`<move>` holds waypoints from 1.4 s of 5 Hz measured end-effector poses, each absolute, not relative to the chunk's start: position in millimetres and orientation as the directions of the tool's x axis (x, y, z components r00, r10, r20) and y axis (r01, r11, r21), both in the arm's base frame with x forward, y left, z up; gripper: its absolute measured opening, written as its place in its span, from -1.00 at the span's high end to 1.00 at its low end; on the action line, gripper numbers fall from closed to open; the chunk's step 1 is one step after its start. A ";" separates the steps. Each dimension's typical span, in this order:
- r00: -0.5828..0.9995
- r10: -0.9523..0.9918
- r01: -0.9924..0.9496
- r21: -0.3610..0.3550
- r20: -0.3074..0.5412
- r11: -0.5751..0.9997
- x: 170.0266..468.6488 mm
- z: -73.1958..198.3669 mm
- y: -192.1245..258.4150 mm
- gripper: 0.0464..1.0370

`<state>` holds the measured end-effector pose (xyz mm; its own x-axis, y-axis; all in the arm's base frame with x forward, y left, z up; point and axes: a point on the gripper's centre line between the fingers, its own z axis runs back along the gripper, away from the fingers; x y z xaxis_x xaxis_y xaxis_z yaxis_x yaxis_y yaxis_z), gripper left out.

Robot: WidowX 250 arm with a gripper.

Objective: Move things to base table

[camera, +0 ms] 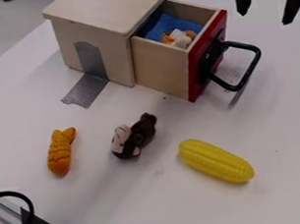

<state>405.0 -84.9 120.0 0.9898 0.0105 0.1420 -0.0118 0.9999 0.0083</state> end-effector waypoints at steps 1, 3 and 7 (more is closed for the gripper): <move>0.995 0.010 -0.011 0.017 0.097 1.000 401.2 103.4 -84.3 -0.93; 0.997 0.029 -0.033 0.049 0.076 0.998 331.0 104.7 -58.8 -0.93; 0.990 -0.065 0.062 0.023 0.123 0.998 234.1 42.1 19.5 -0.93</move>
<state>234.1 19.5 42.1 0.9902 -0.0646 0.1235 0.0622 0.9978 0.0230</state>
